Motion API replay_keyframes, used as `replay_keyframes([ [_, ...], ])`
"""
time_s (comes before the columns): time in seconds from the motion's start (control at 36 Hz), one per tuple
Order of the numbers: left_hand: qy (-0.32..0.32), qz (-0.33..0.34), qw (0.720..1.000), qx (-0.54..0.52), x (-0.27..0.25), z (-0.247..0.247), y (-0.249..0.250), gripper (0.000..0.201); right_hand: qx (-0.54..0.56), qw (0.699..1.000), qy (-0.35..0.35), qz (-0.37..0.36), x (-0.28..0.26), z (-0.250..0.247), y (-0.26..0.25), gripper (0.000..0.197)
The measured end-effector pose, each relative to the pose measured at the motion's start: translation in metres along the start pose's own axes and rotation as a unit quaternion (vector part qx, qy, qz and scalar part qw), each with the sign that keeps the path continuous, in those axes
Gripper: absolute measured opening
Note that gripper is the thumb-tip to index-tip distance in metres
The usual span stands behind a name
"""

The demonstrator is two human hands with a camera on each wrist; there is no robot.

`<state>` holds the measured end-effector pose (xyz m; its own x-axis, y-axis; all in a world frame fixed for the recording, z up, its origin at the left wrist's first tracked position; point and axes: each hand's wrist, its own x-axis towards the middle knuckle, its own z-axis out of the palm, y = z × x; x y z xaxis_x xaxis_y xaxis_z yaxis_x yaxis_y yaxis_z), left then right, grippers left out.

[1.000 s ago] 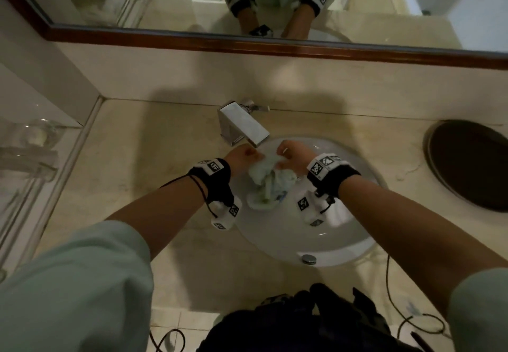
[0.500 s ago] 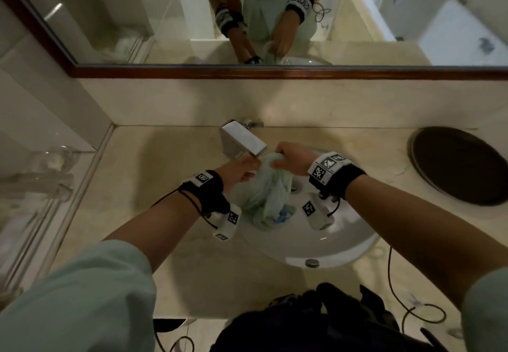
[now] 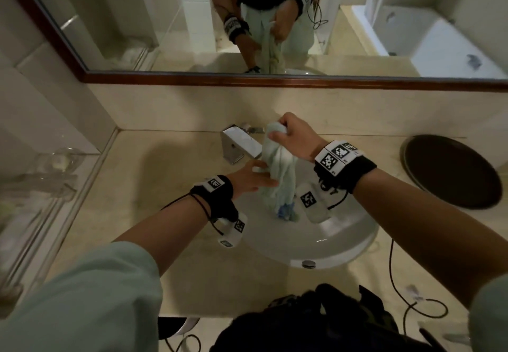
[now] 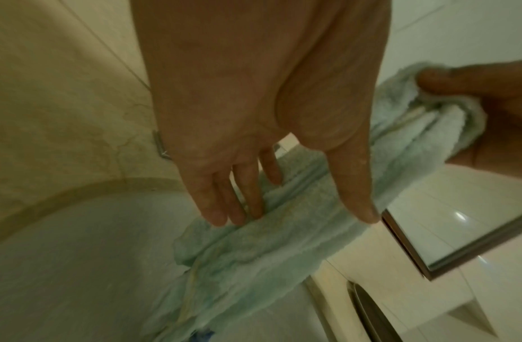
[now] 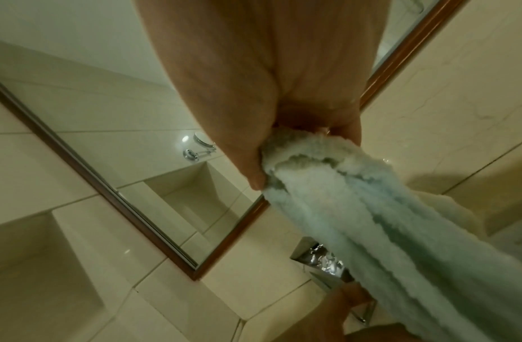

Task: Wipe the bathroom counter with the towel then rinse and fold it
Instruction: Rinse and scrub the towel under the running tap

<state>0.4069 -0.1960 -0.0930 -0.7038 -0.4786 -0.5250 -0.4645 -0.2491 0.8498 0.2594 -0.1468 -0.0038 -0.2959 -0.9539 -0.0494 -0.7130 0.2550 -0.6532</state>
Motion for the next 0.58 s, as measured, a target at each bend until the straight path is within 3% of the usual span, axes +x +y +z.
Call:
replay_keyframes([
  [0.11,0.038,0.061,0.997,0.023,0.005,0.014,0.002,0.056,0.005,0.999,0.028,0.015,0.000,0.000,-0.001,0.022],
  [0.17,0.040,0.090,0.995,0.020,0.008,0.019,-0.002,0.049,0.000,0.999,0.034,0.021,0.001,0.003,0.000,0.029],
  [0.25,0.059,0.084,0.995,0.004,0.008,0.023,-0.004,0.039,-0.013,0.998,0.040,0.046,0.002,0.004,0.005,0.033],
  [0.33,0.080,0.067,0.994,0.024,0.010,0.018,-0.007,0.049,-0.024,0.996,0.031,0.077,0.003,0.001,0.014,0.033],
  [0.47,0.119,0.071,0.987,0.079,0.004,0.009,-0.005,0.014,0.025,0.994,0.034,0.105,-0.005,0.003,0.034,0.026],
  [0.58,0.127,0.089,0.981,0.113,0.004,0.001,-0.003,0.019,0.042,0.991,-0.006,0.128,-0.007,0.016,0.048,0.014],
])
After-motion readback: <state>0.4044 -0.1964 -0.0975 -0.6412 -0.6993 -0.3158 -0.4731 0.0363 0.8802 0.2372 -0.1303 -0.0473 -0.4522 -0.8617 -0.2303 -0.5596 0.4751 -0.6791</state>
